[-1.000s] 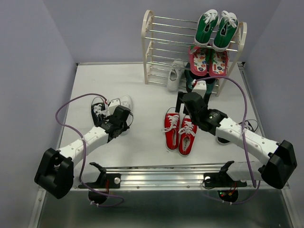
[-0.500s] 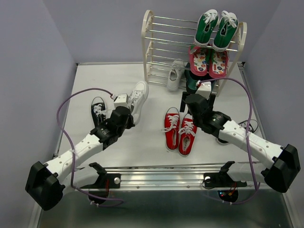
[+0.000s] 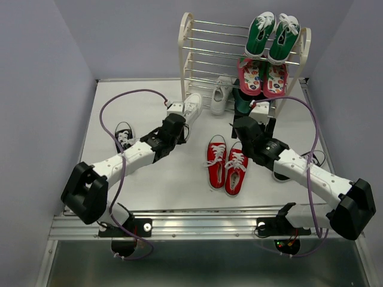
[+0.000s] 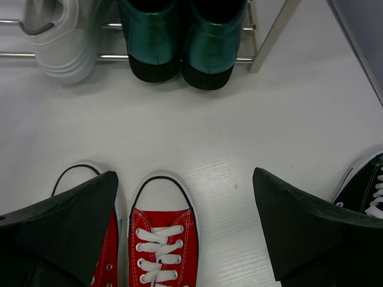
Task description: Place and organize the shoes onto the shoe shelf
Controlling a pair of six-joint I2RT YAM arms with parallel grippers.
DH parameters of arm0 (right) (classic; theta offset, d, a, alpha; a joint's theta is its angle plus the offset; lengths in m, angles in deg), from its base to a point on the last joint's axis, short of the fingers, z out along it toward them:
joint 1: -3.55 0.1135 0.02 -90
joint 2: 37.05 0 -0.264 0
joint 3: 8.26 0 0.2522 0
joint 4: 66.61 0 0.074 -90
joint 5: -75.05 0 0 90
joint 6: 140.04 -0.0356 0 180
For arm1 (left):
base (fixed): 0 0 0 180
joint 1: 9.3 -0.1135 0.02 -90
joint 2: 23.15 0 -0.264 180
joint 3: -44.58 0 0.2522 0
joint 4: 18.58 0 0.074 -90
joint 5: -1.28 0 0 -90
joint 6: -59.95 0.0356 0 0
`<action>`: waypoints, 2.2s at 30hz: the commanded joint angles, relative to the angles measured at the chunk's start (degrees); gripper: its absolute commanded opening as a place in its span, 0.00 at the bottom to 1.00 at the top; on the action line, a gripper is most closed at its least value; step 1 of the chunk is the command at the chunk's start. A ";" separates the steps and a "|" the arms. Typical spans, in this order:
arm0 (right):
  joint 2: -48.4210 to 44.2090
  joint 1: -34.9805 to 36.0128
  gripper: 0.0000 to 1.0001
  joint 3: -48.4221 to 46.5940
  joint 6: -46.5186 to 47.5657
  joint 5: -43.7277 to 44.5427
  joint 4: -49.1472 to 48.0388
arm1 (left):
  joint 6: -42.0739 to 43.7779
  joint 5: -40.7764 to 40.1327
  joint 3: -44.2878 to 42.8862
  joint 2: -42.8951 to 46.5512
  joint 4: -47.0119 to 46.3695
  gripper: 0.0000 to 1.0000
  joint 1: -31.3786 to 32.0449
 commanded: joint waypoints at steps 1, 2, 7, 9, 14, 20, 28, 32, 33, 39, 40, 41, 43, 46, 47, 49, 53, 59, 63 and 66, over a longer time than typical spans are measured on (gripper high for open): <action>1.83 -2.20 1.00 -1.38 -0.86 2.47 -0.74 | 3.07 -2.11 -7.96 -4.34 -6.64 0.00 0.07; 2.27 -2.99 1.00 -1.38 -0.95 2.11 -0.92 | 3.25 -2.46 -10.68 -5.67 -6.11 0.00 -0.37; 3.94 -5.63 1.00 -1.47 -0.42 -0.35 -1.71 | 2.55 -1.59 -17.38 -12.97 -5.58 0.00 -2.66; 4.29 -6.25 1.00 -1.47 -0.42 -0.79 -1.80 | 3.16 -0.54 -19.23 -14.47 -5.93 0.00 -3.18; 5.26 -8.53 1.00 -0.94 -0.16 -3.51 -3.12 | 4.83 0.79 -26.87 -20.88 -4.54 0.00 -4.41; 6.14 -10.56 1.00 -0.50 0.02 -4.75 -3.47 | 5.62 1.84 -32.68 -25.81 -4.26 0.00 -5.82; 6.14 -12.14 1.00 0.20 0.81 -5.97 -5.23 | 6.15 2.11 -38.48 -30.82 -5.67 0.00 -5.91; 5.79 -12.14 1.00 0.73 0.81 -6.15 -5.49 | 5.89 0.53 -40.68 -32.75 -6.19 0.00 -5.91; 5.61 -12.14 1.00 0.90 0.72 -6.24 -5.58 | 5.28 0.09 -41.20 -33.11 -6.28 0.00 -5.91; 5.70 -12.67 1.00 2.57 1.51 -6.50 -7.78 | 5.53 -0.70 -45.94 -36.71 -6.99 0.00 -6.00; 5.79 -12.67 1.00 2.57 1.51 -6.42 -7.78 | 5.45 -1.14 -46.56 -37.24 -6.90 0.00 -6.00; 5.70 -12.67 1.00 2.66 1.51 -5.98 -7.86 | 5.36 -1.49 -47.18 -38.11 -6.73 0.00 -6.09; 5.44 -12.67 1.00 3.01 1.51 -5.89 -8.30 | 5.36 -1.85 -48.58 -39.08 -6.81 0.00 -6.17; 5.09 -12.67 1.00 3.36 1.60 -6.15 -8.91 | 5.10 -1.85 -50.17 -40.05 -7.16 0.00 -6.52; 5.09 -12.67 1.00 3.45 1.68 -6.06 -9.00 | 4.92 -1.76 -50.61 -40.75 -7.16 0.00 -6.61; 5.00 -13.20 1.00 3.63 1.86 -5.89 -9.27 | 4.83 -1.23 -51.75 -41.81 -7.08 0.00 -6.79; 4.65 -13.20 1.00 4.24 1.86 -6.06 -10.23 | 4.92 -1.58 -53.60 -43.47 -7.51 0.00 -6.88; 4.38 -13.20 1.00 4.68 2.04 -6.50 -10.94 | 3.87 -1.59 -55.62 -45.15 -7.51 0.00 -7.23; 4.12 -13.20 1.00 5.56 2.04 -7.91 -11.99 | 3.69 -0.62 -57.20 -46.73 -7.60 0.00 -7.32; 4.21 -13.20 1.00 5.83 2.13 -8.44 -12.52 | 3.60 -0.62 -58.35 -48.14 -7.78 0.00 -7.32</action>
